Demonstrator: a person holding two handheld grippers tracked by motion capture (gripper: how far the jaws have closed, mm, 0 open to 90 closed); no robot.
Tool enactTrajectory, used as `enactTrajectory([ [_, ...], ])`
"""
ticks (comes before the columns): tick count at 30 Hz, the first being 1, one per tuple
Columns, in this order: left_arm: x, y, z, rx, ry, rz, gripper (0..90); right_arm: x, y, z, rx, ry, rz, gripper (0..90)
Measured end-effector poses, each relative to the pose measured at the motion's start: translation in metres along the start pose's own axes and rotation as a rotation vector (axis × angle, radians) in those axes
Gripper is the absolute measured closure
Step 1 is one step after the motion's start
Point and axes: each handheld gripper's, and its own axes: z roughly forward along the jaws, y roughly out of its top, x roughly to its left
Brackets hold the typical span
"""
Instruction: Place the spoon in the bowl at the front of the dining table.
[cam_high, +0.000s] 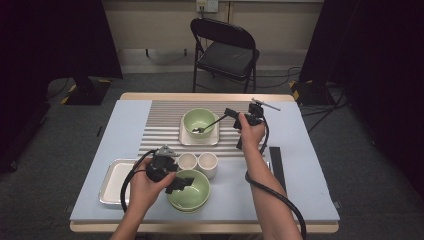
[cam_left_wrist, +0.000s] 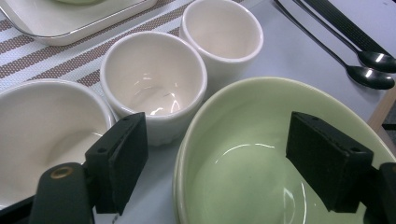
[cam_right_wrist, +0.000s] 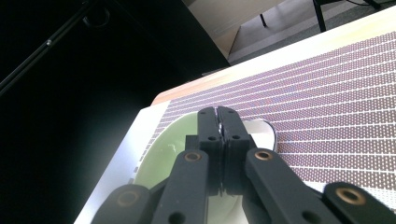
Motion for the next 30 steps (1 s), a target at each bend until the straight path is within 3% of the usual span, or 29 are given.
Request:
enactTrajectory([
  [30, -0.0016, 0.0005, 0.0007, 0.006, 0.0, 0.003, 20.8, 0.0003, -0.0078, -0.0004, 0.006, 0.0, -0.006, 89.3],
])
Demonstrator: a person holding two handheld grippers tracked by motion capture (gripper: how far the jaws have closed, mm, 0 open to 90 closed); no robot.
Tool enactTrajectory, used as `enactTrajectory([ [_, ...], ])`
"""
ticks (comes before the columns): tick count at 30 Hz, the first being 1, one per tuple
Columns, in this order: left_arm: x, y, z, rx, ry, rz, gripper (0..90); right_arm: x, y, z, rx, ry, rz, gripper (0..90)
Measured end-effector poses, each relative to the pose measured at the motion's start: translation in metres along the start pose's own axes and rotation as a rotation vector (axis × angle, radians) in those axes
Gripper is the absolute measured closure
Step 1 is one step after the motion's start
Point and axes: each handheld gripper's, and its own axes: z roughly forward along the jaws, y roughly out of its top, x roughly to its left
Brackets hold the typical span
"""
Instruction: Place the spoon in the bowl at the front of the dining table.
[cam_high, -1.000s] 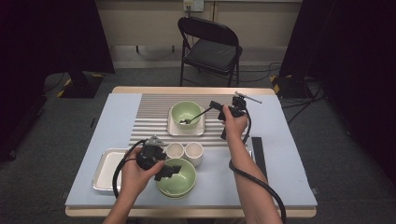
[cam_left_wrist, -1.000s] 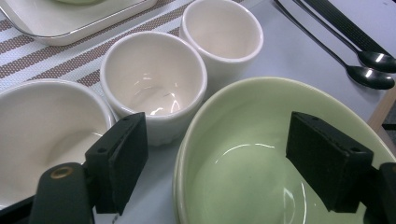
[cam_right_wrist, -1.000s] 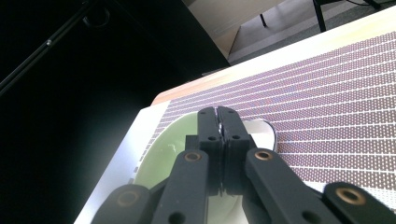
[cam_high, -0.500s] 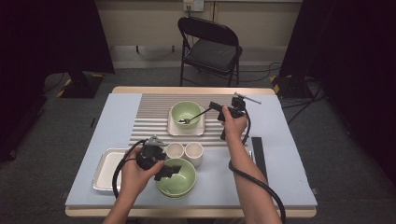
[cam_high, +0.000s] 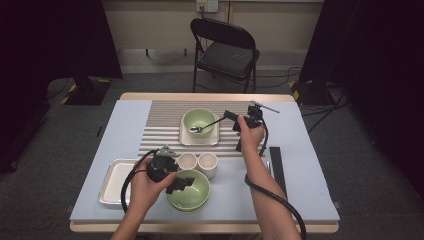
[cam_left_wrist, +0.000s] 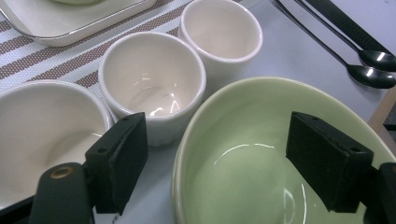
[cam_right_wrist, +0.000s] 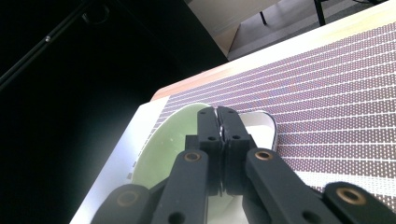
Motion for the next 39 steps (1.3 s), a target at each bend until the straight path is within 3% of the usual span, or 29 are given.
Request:
enactTrajectory([
  [20, 0.0, -0.0003, -0.0003, -0.008, 0.001, -0.001, 20.9, 0.0019, 0.0002, 0.0016, 0.013, -0.019, -0.019, 86.7],
  [39, -0.0001, 0.0001, -0.0001, -0.008, 0.0, -0.002, 21.0, 0.0008, 0.0036, -0.0011, 0.031, -0.047, -0.034, 72.6],
])
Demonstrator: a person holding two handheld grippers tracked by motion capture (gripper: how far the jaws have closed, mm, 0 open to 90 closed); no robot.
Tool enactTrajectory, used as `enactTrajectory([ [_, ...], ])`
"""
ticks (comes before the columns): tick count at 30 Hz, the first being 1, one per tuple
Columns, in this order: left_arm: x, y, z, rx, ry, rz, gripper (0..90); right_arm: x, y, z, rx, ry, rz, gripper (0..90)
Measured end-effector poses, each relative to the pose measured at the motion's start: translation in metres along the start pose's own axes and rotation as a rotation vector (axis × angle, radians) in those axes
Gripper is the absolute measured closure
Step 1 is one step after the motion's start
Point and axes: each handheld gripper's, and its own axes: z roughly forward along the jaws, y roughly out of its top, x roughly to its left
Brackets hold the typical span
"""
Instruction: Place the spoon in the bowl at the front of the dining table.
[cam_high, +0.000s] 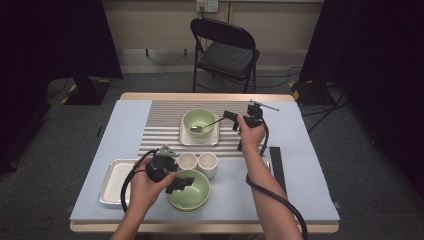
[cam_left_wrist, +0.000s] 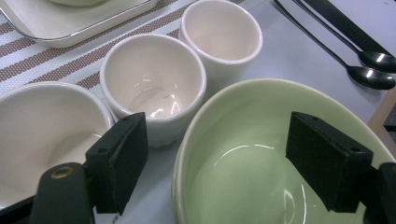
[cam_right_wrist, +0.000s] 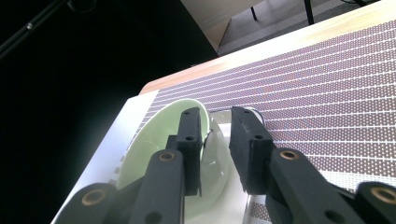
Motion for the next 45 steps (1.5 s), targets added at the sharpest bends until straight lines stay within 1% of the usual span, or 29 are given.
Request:
enactTrajectory([
  [4, 0.0, 0.0, 0.001, 0.0, 0.0, 0.0, 21.0, -0.001, 0.001, -0.001, 0.006, 0.001, -0.004, 68.1],
  [9, -0.001, 0.0, 0.001, -0.003, -0.002, -0.001, 21.0, 0.0, 0.0, -0.003, 0.011, 0.018, -0.008, 65.0],
  [10, -0.001, 0.001, 0.001, 0.006, 0.002, 0.005, 21.0, 0.0, -0.001, -0.003, 0.015, 0.017, -0.012, 64.6],
  [11, -0.001, 0.001, 0.001, 0.004, -0.001, 0.005, 21.0, 0.001, -0.001, -0.003, 0.018, 0.013, -0.014, 64.4],
  [15, -0.002, 0.001, 0.002, 0.003, 0.001, 0.001, 21.0, -0.001, -0.005, -0.003, 0.027, 0.02, -0.018, 63.2],
  [16, -0.002, 0.001, 0.001, 0.005, 0.002, 0.007, 21.0, -0.001, -0.005, -0.003, 0.031, 0.016, -0.022, 63.2],
  [21, -0.001, 0.001, 0.001, 0.002, -0.001, 0.005, 21.0, -0.005, -0.008, -0.002, 0.03, 0.005, -0.018, 62.9],
  [24, -0.001, 0.001, 0.001, 0.006, 0.004, 0.006, 21.0, -0.006, -0.007, -0.002, 0.031, -0.001, -0.019, 62.1],
  [28, 0.0, 0.001, 0.001, 0.003, 0.0, 0.005, 21.0, -0.006, -0.006, 0.0, 0.031, -0.007, -0.022, 60.8],
  [32, 0.0, 0.001, 0.001, 0.0, 0.001, 0.001, 21.0, -0.006, -0.006, 0.0, 0.036, 0.001, -0.029, 55.6],
  [35, 0.0, 0.001, 0.0, 0.004, 0.001, 0.008, 21.0, -0.005, -0.006, -0.002, 0.04, -0.009, -0.048, 53.1],
  [37, -0.001, 0.001, 0.001, -0.004, 0.0, 0.006, 21.0, -0.004, -0.006, -0.003, 0.037, -0.008, -0.049, 49.9],
  [38, -0.001, 0.002, 0.0, 0.005, 0.001, 0.008, 21.0, -0.004, -0.005, -0.004, 0.04, -0.008, -0.051, 48.7],
  [39, -0.002, 0.002, 0.0, 0.002, 0.002, 0.008, 21.0, -0.003, -0.004, -0.006, 0.041, -0.015, -0.056, 47.4],
  [42, -0.002, 0.002, -0.001, 0.004, 0.005, 0.009, 21.0, -0.002, -0.003, -0.008, 0.049, -0.018, -0.065, 45.2],
  [45, -0.002, 0.002, 0.0, 0.004, 0.005, 0.007, 21.0, -0.002, -0.002, -0.01, 0.057, -0.023, -0.09, 42.8],
])
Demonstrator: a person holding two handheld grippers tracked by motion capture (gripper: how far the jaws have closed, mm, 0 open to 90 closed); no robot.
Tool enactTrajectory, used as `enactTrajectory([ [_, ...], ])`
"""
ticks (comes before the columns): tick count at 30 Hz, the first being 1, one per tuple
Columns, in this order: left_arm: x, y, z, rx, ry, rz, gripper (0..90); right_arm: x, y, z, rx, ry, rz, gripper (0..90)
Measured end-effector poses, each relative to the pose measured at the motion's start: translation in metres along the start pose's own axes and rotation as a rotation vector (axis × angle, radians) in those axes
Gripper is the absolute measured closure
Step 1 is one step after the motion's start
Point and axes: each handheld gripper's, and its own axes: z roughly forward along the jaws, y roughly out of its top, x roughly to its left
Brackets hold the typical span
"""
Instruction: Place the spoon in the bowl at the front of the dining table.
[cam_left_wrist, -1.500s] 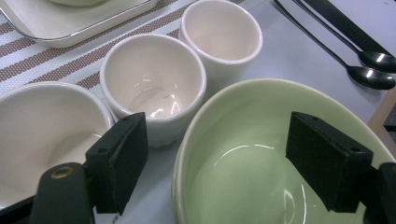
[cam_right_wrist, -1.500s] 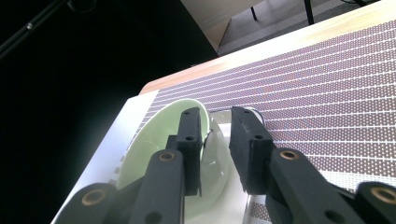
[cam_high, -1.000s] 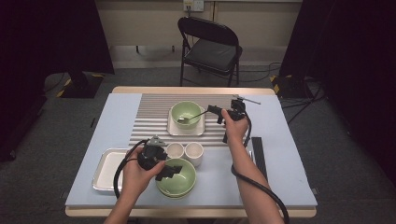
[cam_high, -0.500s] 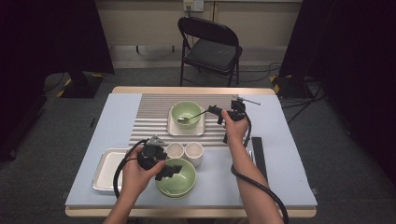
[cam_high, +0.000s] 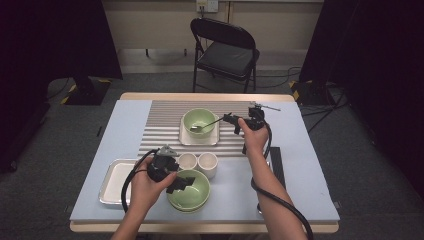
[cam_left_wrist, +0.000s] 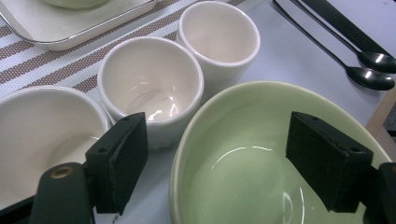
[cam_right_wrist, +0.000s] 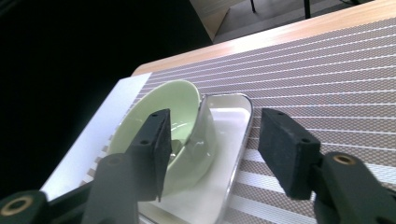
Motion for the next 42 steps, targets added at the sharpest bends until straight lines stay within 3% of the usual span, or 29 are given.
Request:
enactTrajectory([
  [11, -0.001, 0.0, 0.0, -0.005, 0.001, 0.004, 21.0, -0.001, 0.001, -0.007, 0.032, 0.005, -0.014, 35.8],
  [14, -0.001, 0.001, -0.001, 0.0, 0.0, 0.005, 21.0, -0.001, 0.002, -0.008, 0.049, -0.005, -0.041, 33.7],
  [42, -0.002, 0.0, 0.0, 0.011, 0.001, 0.005, 20.3, -0.004, 0.004, -0.026, 0.1, -0.029, -0.12, 26.2],
])
